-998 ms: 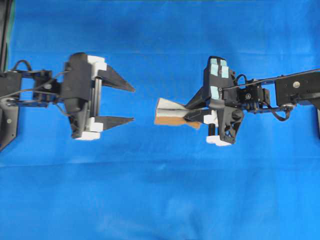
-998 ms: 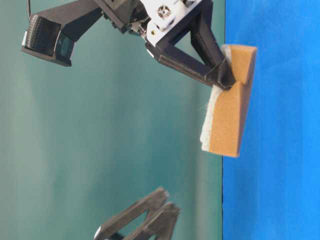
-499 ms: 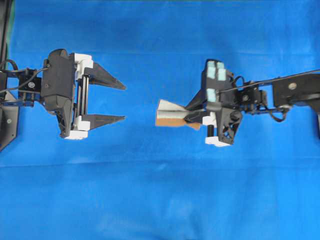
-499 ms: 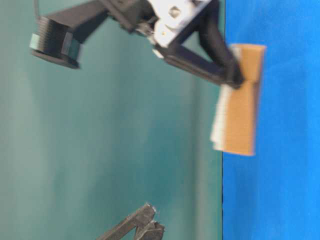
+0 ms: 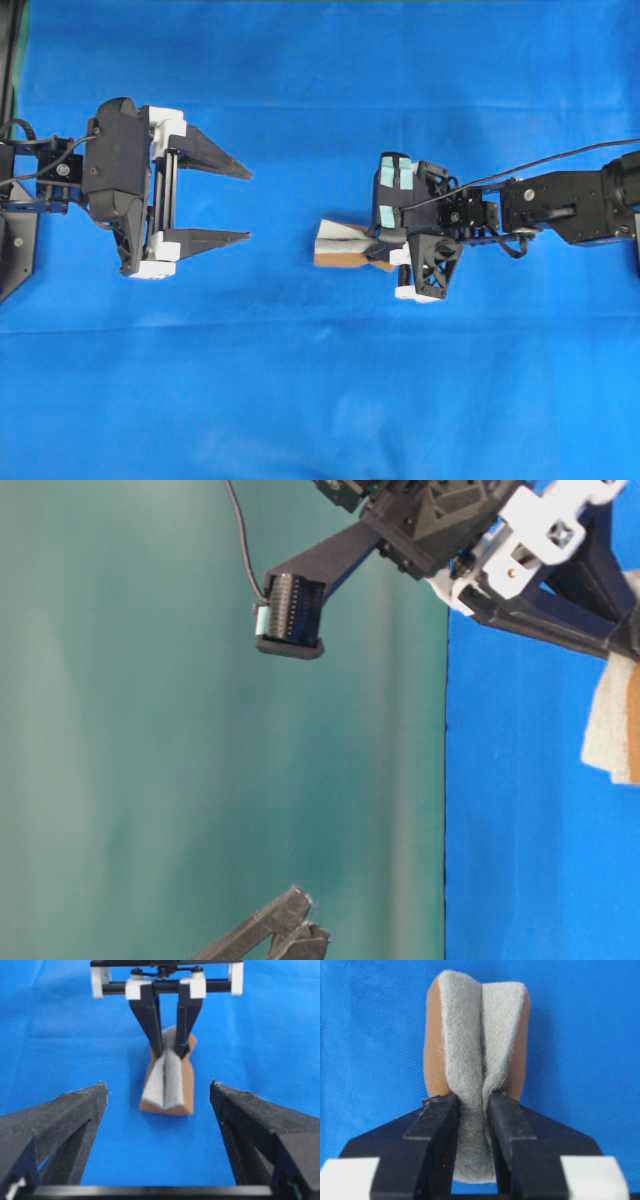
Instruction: Hand over the sponge with the left arm and wipe it with the right arm.
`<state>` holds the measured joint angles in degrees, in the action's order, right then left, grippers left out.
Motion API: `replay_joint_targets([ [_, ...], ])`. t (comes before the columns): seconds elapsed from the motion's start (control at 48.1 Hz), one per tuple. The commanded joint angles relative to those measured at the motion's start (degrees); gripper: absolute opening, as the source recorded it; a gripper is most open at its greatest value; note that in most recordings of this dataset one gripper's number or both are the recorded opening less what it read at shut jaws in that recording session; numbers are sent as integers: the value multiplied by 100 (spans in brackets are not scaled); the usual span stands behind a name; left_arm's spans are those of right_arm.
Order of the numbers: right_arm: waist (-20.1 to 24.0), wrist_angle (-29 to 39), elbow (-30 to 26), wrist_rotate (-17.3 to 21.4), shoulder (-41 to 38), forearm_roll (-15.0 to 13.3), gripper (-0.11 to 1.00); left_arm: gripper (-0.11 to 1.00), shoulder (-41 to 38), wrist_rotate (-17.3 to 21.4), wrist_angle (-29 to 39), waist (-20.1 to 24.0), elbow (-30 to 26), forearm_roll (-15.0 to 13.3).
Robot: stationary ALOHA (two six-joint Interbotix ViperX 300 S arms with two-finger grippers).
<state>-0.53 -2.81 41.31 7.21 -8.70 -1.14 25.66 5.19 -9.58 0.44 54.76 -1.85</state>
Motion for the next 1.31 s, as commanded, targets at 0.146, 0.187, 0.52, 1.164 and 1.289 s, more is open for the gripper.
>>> replay_joint_targets([
  [0.146, -141, 0, -88, -9, 18, -97, 27, 81, 35, 0, -44, -9, 18, -9],
  [0.187, -237, 18, -70, -9, 35, -167, 27, 81, 35, 0, -53, -9, 18, -18],
  [0.52, -1327, 35, -132, -9, 70, -1116, 25, 81, 35, -9, -35, -9, 18, -9],
  [1.164, -1521, 70, -149, 211, 79, -1485, 25, 81, 35, 0, -9, -9, 26, -9],
  [1.289, -861, 141, -97, 352, 79, -1266, 25, 81, 26, -9, -9, -9, 18, -9],
])
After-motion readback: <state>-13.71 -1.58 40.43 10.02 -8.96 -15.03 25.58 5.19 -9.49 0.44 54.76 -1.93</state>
